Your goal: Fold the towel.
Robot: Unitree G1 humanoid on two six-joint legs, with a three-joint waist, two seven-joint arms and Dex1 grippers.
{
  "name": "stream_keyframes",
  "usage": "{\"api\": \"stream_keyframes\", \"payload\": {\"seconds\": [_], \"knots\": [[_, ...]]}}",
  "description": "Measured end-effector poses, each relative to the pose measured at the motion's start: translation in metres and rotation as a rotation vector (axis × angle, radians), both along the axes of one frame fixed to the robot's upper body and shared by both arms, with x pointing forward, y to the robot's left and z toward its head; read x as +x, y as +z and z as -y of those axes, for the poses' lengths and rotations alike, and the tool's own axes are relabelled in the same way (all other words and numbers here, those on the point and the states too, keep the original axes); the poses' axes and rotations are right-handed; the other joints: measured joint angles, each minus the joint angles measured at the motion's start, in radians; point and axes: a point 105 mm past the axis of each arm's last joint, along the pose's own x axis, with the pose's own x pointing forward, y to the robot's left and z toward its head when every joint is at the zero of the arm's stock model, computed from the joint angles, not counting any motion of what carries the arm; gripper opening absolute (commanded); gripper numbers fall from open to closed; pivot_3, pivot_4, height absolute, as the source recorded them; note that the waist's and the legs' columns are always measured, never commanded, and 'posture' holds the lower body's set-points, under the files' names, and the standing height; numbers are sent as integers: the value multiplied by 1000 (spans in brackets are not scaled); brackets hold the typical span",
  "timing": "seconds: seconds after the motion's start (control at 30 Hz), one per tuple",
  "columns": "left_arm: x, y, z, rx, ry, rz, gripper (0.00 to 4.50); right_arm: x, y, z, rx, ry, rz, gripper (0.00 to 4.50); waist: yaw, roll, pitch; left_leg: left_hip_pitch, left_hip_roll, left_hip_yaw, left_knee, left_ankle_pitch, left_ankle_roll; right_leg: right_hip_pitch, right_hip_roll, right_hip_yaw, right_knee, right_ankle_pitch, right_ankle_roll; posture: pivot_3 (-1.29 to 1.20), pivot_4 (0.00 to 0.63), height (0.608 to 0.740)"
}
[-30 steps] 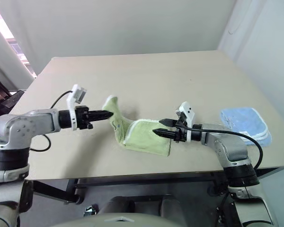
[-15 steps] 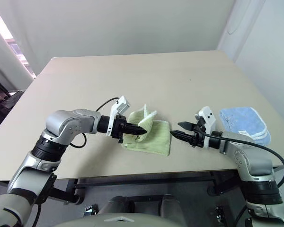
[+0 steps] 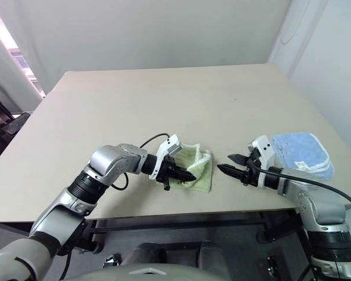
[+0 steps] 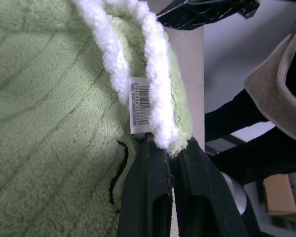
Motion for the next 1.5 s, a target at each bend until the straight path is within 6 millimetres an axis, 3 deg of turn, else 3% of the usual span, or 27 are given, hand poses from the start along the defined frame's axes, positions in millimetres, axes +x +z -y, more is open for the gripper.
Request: {"api": "stream_keyframes", "payload": {"seconds": [0.27,0.37,0.47,0.57,0.67,0.8,0.93,1.03,1.17,1.3,1.5], "knots": [[-2,-3,2,-20,-18,31,3605,-1,-1,1,-2,-2,-4,3139,-1,0,0,0,0,0,1,0,0,1,0,0,0,0,1,0,0,740],[-7,3,1,-82,-41,45,3605,-1,-1,1,-5,-3,-4,3139,-1,0,0,0,0,0,1,0,0,0,0,0,0,0,1,0,0,740],[-5,25,-5,-186,-42,136,3605,0,0,3,-2,-11,0,3139,0,0,0,0,0,0,1,0,0,0,0,0,0,1,0,0,0,740],[-1,45,-22,-210,-51,266,3654,3,10,6,23,-26,23,2471,-1,1,0,0,0,0,2,0,0,1,0,0,1,1,0,0,0,740],[12,54,-40,-210,12,306,2996,8,24,3,56,-17,60,1407,-1,1,0,1,0,0,3,0,0,1,0,0,1,1,0,0,0,740],[24,68,-63,-220,60,392,1512,10,50,-10,128,35,124,0,-2,1,0,0,1,0,2,0,0,0,1,0,1,1,0,0,0,740],[39,71,-77,-190,105,545,34,13,76,-34,159,133,205,0,0,1,0,1,1,0,2,0,0,1,0,0,1,3,-3,0,0,740],[49,57,-82,-121,109,622,34,19,72,-64,178,219,191,0,0,1,0,1,1,0,3,0,0,1,1,0,1,3,-3,0,0,740],[51,38,-63,-142,92,631,34,31,37,-90,106,276,104,0,5,0,0,0,0,0,3,0,1,1,0,0,0,5,-1,0,0,740],[45,17,-55,-118,20,664,34,29,1,-87,56,293,6,0,1,0,0,-1,-1,1,2,-2,3,0,-1,1,-1,6,0,0,0,740],[36,-20,-55,-70,-42,621,34,13,-25,-77,19,317,-72,0,-1,0,0,0,-1,1,3,-2,3,0,0,1,0,6,0,0,0,740]]}}
